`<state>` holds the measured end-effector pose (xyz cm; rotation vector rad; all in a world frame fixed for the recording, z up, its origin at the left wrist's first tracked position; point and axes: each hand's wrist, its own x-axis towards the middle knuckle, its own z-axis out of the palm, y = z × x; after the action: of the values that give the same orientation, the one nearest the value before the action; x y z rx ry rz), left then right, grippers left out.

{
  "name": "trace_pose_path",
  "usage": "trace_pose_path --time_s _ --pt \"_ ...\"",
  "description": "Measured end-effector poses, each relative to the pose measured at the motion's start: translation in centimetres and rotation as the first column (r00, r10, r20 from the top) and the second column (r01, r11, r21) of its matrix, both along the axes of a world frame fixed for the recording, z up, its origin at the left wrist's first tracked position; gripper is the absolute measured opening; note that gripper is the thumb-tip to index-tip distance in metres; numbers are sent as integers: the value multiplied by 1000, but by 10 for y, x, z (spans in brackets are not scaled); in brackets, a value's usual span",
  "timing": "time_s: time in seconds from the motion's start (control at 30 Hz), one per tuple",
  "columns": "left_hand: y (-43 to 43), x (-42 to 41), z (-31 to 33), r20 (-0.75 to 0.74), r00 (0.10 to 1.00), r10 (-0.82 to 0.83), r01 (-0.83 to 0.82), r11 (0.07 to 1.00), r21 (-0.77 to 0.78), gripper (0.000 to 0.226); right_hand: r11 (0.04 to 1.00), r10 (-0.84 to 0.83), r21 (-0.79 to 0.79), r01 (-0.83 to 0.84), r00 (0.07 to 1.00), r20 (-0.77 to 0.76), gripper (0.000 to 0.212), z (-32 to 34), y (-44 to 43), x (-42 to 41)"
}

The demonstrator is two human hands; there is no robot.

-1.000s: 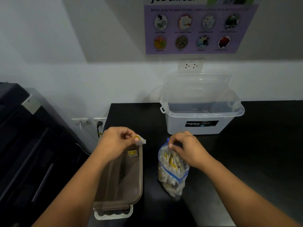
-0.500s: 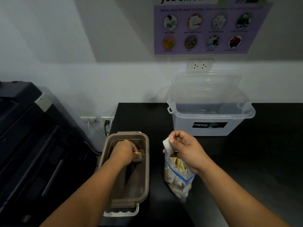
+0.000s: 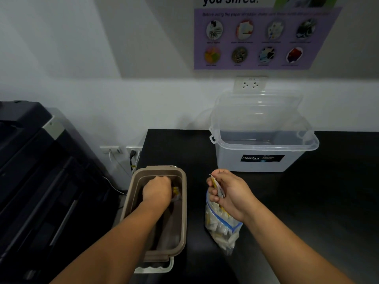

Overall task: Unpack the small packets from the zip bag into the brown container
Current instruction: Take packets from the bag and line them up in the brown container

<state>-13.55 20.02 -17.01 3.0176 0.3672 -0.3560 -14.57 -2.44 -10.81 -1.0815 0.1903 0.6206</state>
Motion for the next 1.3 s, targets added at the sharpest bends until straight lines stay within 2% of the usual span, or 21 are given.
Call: trace_pose_path --time_s 0.1,0.2,0.23,0.3,0.37,0.43,0.5,0.53,0.63,0.73,0.83,0.93,1.03,1.1,1.13,1.2,1.3 --pt "5 2 7 -3 1000 23 -23 999 -25 10 991 89 107 -86 996 -20 17 3 1 -1" --pt "10 4 23 -18 999 37 -39 993 -114 12 985 161 44 -166 983 87 26 5 5 1" --pt "11 2 30 11 999 35 -33 987 -160 13 983 181 -11 -181 976 119 27 7 8 1" --pt "14 -8 49 176 984 32 20 957 -288 12 978 207 -65 -200 966 151 21 9 15 1" --pt "16 -19 68 321 944 83 95 859 -503 12 974 225 -62 -217 958 176 9 12 21 1" --pt "16 -30 89 318 942 111 160 682 -714 21 974 225 -79 -213 953 202 7 12 29 2" --pt "13 -38 103 280 956 89 187 548 -815 32 976 203 -122 -179 950 238 10 12 38 3" --pt "11 -41 108 288 954 79 204 533 -821 33 979 186 -134 -155 948 260 10 13 42 3" --pt "11 -45 112 346 934 91 239 559 -794 20 982 153 -152 -112 942 298 15 14 53 1" --pt "14 -46 110 391 916 90 238 663 -709 9 975 162 -195 -103 934 317 18 14 57 3" --pt "21 -46 110 392 915 96 182 768 -614 5 927 166 -375 -4 901 401 11 10 57 5" --pt "32 -46 104 267 963 44 105 850 -516 7 790 237 -607 81 873 426 15 0 57 8" --pt "30 -35 94 20 998 -59 62 919 -390 7 677 367 -734 -48 887 280 25 -11 58 7" --pt "23 -25 84 -163 983 -90 30 941 -338 14 681 400 -710 -179 903 156 34 -13 61 5" --pt "20 -22 75 -202 974 -100 30 945 -325 14 696 398 -681 -226 911 105 37 -14 63 4" --pt "16 -19 56 -205 972 -114 53 958 -282 11 731 377 -627 -268 925 44 34 -16 66 3" --pt "10 -16 36 -168 982 -82 46 977 -207 15 778 352 -561 -282 936 16 19 -18 66 2"
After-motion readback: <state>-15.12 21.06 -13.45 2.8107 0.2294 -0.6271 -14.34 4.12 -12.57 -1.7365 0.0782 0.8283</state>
